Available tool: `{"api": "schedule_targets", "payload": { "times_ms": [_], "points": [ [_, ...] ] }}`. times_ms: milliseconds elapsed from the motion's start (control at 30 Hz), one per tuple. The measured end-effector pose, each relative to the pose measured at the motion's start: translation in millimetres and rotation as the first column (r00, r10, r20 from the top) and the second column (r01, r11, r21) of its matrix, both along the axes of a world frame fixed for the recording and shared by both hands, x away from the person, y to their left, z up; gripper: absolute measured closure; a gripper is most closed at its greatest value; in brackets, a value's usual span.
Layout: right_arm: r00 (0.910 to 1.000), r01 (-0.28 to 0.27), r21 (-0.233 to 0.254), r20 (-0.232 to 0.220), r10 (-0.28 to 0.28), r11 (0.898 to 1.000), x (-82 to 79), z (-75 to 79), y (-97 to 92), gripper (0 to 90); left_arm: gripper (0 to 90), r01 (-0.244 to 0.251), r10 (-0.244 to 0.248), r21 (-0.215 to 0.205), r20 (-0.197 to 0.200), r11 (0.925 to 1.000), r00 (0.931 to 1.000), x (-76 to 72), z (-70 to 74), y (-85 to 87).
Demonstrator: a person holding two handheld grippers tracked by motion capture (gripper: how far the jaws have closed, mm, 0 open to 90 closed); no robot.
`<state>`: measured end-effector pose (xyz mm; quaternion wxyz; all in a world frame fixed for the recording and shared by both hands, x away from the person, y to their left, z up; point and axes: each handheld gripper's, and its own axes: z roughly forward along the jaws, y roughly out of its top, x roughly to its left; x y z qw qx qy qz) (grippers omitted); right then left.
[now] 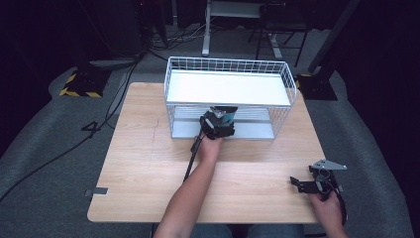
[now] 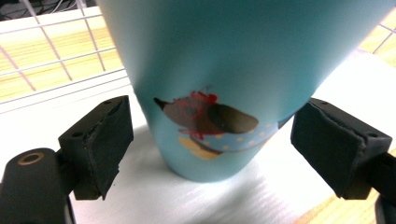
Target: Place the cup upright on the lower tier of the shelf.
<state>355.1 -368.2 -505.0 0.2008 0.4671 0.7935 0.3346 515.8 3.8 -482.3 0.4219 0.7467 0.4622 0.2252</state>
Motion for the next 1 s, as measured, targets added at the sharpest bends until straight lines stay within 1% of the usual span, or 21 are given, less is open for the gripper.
{"api": "schedule_targets", "payload": {
  "times_ms": [33,67,100,133,167,200,267,300,333,367,500,567,600,633,667,700,733,767,867,1000],
  "points": [
    [1.0,0.0,0.0,0.0,0.0,1.0,0.0,0.0,0.0,4.9,13.7,0.001,-0.001,-0.002,-0.002,1.0,1.0,-1.3,1.3,1.3],
    [1.0,0.0,0.0,0.0,0.0,1.0,0.0,0.0,0.0,4.8,13.7,0.013,-0.013,-0.003,-0.003,0.9999,0.9999,-3.0,3.3,4.2],
    [1.0,-0.002,0.001,0.0,0.002,1.0,0.0,0.0,0.0,5.0,13.7,-0.036,0.036,-0.008,0.0,0.9993,0.9994,-6.5,4.8,4.1],
    [1.0,-0.002,0.0,0.001,0.002,1.0,-0.1,0.0,0.0,5.0,13.7,-0.033,0.033,-0.01,0.007,0.9994,0.9994,-8.1,6.5,6.1],
    [1.0,0.001,0.002,-0.001,-0.001,1.0,-0.2,0.0,0.0,5.1,13.7,-0.017,0.017,-0.011,0.009,0.9998,0.9998,-9.5,8.5,8.7],
    [1.0,0.001,0.001,0.0,-0.001,1.0,-0.3,0.0,0.0,5.1,13.7,0.02,-0.02,-0.007,0.014,0.9998,0.9997,-10.0,10.3,11.8],
    [1.0,0.001,0.002,-0.001,-0.001,1.0,-0.3,0.0,0.0,5.1,13.6,0.056,-0.056,0.002,0.02,0.9984,0.9982,-13.1,14.0,18.0],
    [1.0,0.001,0.002,-0.001,-0.001,1.0,-0.3,0.0,0.0,5.1,13.7,0.012,-0.012,-0.009,0.013,0.9999,0.9998,-18.2,15.5,19.0],
    [1.0,0.001,0.002,-0.001,-0.001,1.0,-0.2,0.0,0.0,5.2,13.7,-0.006,0.006,-0.017,0.012,0.9998,0.9999,-21.1,16.1,19.8],
    [1.0,0.001,0.002,-0.001,-0.001,1.0,-0.2,0.0,0.0,5.1,13.7,0.003,-0.003,-0.018,0.013,0.9998,0.9999,-24.3,17.6,23.0],
    [1.0,0.001,0.002,-0.001,-0.001,1.0,-0.2,0.0,0.0,5.1,13.8,0.007,-0.006,-0.035,0.019,0.9993,0.9998,-36.3,25.4,32.7],
    [1.0,0.001,0.002,-0.002,-0.001,1.0,-0.2,0.0,0.0,5.1,13.8,0.015,-0.014,-0.029,0.016,0.9995,0.9998,-42.0,29.9,37.5],
    [1.0,0.003,0.001,-0.001,-0.003,1.0,-0.3,0.1,0.1,5.1,13.8,0.015,-0.014,-0.029,0.016,0.9995,0.9998,-42.0,29.9,37.5],
    [1.0,0.003,0.001,-0.001,-0.003,1.0,-0.3,0.0,0.1,5.1,13.8,0.028,-0.028,-0.027,0.029,0.9992,0.9992,-49.9,35.4,43.4],
    [1.0,0.002,0.001,-0.001,-0.002,1.0,-0.2,0.1,0.1,5.1,13.8,0.035,-0.034,-0.03,0.03,0.999,0.999,-53.0,37.3,45.5],
    [1.0,0.003,0.001,-0.001,-0.003,1.0,-0.2,0.0,0.1,5.1,13.9,0.041,-0.041,-0.022,0.038,0.9989,0.9985,-57.6,40.7,49.7],
    [1.0,0.001,0.002,-0.002,-0.001,1.0,-0.1,0.1,0.0,5.1,14.0,0.041,-0.041,-0.022,0.038,0.9989,0.9985,-57.6,40.7,49.7],
    [1.0,0.002,0.001,-0.001,-0.002,1.0,-0.1,0.0,0.1,5.0,14.0,0.043,-0.041,-0.038,0.047,0.9983,0.9981,-64.5,44.0,54.8],
    [1.0,0.003,0.001,0.001,-0.003,1.0,0.3,-0.1,0.4,5.0,14.0,0.052,-0.05,-0.044,0.046,0.9977,0.9977,-76.3,49.2,64.7],
    [1.0,0.004,0.002,0.0,-0.004,1.0,0.3,-0.1,0.6,5.0,14.0,0.061,-0.058,-0.066,0.056,0.9959,0.9968,-89.9,55.0,75.4]
  ]
}}
